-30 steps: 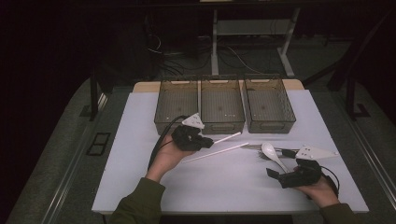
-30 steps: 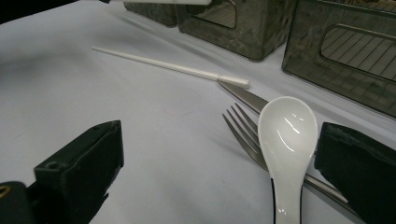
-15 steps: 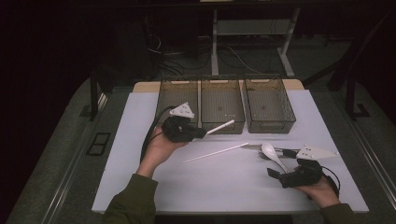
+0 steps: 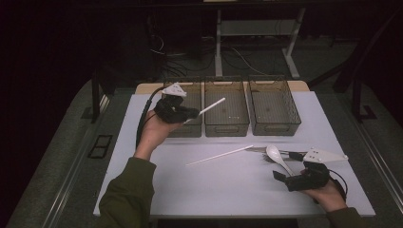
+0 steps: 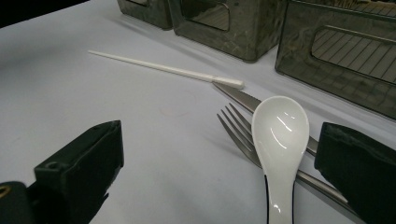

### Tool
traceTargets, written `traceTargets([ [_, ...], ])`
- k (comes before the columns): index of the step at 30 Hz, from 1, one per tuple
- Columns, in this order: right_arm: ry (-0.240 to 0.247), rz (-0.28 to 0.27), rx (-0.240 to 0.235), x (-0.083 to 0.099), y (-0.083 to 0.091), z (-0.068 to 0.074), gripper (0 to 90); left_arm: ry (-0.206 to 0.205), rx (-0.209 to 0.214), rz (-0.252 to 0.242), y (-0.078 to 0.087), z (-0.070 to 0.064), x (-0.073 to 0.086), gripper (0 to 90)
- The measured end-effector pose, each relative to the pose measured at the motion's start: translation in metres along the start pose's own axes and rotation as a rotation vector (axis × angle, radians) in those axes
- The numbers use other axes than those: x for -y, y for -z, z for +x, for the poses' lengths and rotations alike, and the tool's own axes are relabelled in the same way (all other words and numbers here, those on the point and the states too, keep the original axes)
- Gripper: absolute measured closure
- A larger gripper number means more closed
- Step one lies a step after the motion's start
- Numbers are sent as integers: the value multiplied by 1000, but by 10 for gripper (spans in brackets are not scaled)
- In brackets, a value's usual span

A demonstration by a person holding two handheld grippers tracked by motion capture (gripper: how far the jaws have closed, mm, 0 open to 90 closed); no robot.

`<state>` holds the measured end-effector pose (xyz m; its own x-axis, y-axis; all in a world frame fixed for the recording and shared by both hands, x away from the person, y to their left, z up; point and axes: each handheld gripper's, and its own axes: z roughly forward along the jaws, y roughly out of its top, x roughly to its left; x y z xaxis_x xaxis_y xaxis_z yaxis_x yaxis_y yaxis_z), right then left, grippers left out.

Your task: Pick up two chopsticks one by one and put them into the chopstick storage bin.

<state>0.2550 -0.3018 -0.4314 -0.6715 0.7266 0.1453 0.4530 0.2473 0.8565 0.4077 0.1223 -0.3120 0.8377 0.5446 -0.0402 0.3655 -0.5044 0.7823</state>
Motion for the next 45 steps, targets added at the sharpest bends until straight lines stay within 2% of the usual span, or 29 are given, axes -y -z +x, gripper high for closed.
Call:
traceTargets([
  [3,1,-3,0,0,1,0,13,21,-31,-3,0,9,-3,842],
  [4,2,-5,1,0,1,0,13,17,-42,5,1,13,-4,842],
  [12,-4,-9,4,0,2,0,13,87,-153,27,-7,40,-9,842],
  [20,-6,-15,5,0,3,0,13,149,-252,14,-20,65,-11,842],
  [28,-6,-20,2,0,4,0,13,221,-286,-11,-33,87,0,842],
  [36,-7,-23,1,0,5,0,13,262,-293,-9,-45,95,10,841],
  [40,-7,-23,0,0,5,0,13,256,-312,38,-56,96,13,841],
  [44,-7,-23,0,0,6,1,13,282,-315,58,-66,98,17,840],
  [45,-6,-24,-1,0,6,1,13,278,-317,75,-68,98,18,840],
])
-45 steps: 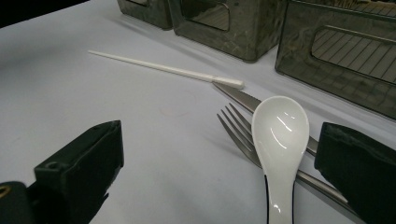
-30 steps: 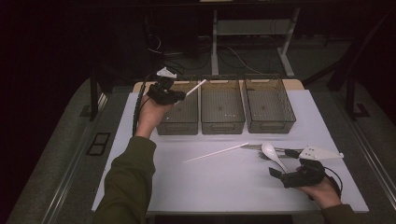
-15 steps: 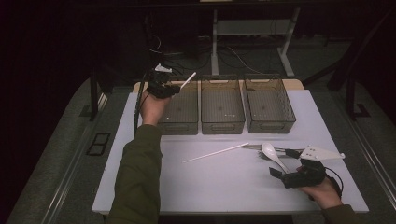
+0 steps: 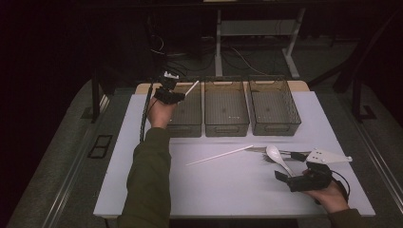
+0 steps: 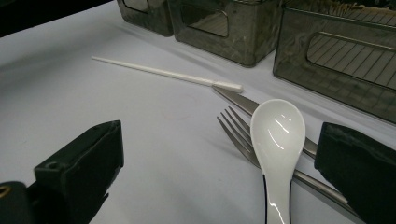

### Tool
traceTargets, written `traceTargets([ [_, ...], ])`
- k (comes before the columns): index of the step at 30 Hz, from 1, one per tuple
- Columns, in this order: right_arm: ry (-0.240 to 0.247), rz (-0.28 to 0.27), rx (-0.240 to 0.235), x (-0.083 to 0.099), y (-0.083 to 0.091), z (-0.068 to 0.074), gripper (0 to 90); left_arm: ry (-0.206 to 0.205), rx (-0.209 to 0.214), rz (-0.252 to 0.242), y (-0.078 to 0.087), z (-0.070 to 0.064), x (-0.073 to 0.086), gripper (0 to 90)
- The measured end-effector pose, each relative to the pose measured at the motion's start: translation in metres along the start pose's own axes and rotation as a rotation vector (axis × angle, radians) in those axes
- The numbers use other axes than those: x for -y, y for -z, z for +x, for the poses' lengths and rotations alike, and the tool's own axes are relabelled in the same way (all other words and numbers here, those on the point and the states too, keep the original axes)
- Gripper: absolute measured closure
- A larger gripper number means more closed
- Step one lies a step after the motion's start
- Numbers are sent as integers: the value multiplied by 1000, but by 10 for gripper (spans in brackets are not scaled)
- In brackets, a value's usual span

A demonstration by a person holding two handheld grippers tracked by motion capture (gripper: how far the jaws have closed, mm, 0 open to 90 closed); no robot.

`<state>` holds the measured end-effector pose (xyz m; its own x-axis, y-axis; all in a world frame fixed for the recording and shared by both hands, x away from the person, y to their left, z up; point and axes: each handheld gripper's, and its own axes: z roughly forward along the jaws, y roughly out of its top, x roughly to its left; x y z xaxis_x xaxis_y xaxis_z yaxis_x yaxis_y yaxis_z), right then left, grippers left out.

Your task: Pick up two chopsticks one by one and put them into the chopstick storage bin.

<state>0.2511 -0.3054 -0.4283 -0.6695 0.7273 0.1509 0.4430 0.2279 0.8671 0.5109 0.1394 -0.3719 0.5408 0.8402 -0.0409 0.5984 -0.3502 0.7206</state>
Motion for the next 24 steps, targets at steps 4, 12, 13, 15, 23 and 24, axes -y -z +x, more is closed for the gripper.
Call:
traceTargets([
  [4,-2,-3,-2,0,1,0,13,-5,-27,54,-9,-2,2,840],
  [12,-6,-11,-4,0,3,0,13,1,-14,112,-16,-2,4,827],
  [13,-2,-12,-3,0,3,-1,13,-2,-19,108,-16,-2,3,820],
  [15,-2,-13,-3,0,3,0,13,-4,-19,96,-15,-2,3,776],
  [23,-1,-13,-2,0,3,0,13,-15,-16,60,-6,-5,0,662],
  [24,-1,-13,-2,0,3,0,13,-21,-13,58,-3,-5,-1,641],
])
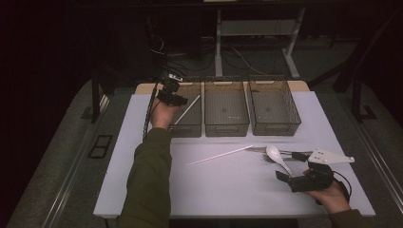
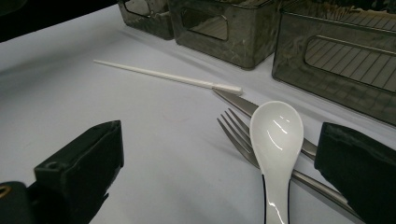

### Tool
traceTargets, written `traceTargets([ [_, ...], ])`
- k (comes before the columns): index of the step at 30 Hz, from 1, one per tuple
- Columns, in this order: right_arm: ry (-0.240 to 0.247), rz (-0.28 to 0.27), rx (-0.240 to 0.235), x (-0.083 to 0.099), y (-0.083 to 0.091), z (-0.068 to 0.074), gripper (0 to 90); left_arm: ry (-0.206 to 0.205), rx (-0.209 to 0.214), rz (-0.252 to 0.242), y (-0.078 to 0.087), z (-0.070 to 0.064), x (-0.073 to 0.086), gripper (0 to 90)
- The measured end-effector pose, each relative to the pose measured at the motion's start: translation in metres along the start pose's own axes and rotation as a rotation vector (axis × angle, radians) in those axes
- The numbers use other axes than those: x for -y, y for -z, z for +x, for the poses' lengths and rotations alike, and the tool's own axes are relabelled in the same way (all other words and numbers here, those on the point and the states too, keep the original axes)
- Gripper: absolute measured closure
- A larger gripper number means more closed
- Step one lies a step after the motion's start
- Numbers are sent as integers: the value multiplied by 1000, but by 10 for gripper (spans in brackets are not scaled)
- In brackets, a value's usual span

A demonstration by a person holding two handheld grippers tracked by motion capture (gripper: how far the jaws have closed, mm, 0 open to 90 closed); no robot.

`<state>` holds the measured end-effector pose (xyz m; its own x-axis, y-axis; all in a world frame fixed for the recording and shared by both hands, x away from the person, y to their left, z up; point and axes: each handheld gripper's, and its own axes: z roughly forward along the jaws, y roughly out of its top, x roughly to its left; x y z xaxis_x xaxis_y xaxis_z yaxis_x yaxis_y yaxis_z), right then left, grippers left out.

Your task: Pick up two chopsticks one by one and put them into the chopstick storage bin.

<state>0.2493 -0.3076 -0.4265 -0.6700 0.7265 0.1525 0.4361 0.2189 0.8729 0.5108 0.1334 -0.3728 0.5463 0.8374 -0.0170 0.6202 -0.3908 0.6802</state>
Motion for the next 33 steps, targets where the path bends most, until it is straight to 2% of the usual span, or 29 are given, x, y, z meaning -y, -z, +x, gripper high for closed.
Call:
traceTargets([
  [3,-5,3,1,0,0,0,13,-11,12,-30,11,-3,-3,570],
  [6,-2,2,0,0,0,0,13,-25,53,-43,20,-5,-4,509],
  [10,-6,6,6,0,-1,1,13,-53,92,-58,34,-10,-2,452],
  [17,1,4,8,0,0,0,13,-102,152,-120,56,-21,5,377],
  [20,0,6,9,0,-1,1,13,-112,185,-126,63,-26,8,340],
  [22,1,4,9,0,-1,1,13,-125,189,-125,69,-32,10,328],
  [24,-1,4,10,0,0,1,13,-158,197,-125,74,-36,13,318],
  [26,0,2,11,0,0,1,13,-160,211,-141,77,-43,17,303],
  [33,-1,2,15,0,0,1,13,-207,264,-164,87,-64,28,284],
])
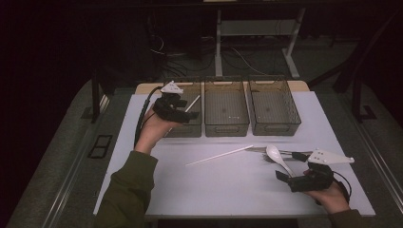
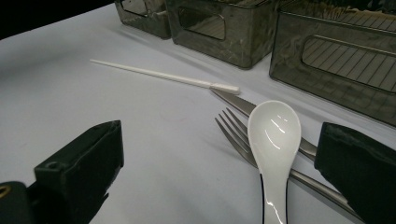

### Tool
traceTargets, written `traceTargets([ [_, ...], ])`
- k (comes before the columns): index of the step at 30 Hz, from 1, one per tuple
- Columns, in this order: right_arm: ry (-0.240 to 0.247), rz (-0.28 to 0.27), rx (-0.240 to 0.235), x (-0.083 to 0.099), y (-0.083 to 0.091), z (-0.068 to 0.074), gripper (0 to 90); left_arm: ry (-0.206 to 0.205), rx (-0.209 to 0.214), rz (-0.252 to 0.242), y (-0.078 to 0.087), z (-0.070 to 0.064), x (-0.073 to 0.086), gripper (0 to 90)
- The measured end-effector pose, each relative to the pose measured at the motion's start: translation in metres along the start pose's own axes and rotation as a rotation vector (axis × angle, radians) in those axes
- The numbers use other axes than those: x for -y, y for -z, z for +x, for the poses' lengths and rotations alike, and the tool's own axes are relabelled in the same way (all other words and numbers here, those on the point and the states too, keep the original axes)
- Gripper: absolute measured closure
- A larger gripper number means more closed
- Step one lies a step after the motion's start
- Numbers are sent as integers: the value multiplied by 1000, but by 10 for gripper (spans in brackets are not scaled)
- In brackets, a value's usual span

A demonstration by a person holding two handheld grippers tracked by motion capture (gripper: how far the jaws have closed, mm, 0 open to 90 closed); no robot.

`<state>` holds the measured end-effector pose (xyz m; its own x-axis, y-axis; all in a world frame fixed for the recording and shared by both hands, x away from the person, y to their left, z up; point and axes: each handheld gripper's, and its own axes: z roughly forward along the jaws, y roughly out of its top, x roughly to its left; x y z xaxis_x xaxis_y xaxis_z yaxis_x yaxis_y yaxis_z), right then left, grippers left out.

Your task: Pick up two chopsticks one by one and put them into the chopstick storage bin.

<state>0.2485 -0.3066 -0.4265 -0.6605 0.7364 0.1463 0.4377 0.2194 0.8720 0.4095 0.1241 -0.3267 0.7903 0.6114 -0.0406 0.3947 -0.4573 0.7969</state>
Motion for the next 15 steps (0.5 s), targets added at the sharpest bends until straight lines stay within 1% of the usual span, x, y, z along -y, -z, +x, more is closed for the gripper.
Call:
traceTargets([
  [3,3,-1,1,0,0,0,13,-11,23,-14,0,-12,3,277],
  [4,3,-1,1,0,0,0,13,-24,32,-15,1,-16,4,276],
  [6,3,-1,1,0,0,0,13,-31,44,-22,0,-22,6,272],
  [8,3,0,1,0,0,0,13,-46,59,-21,0,-28,9,272],
  [11,3,-1,1,0,0,0,13,-50,79,-23,-3,-36,15,272],
  [15,0,1,2,0,0,0,13,-69,98,-28,-8,-45,22,279],
])
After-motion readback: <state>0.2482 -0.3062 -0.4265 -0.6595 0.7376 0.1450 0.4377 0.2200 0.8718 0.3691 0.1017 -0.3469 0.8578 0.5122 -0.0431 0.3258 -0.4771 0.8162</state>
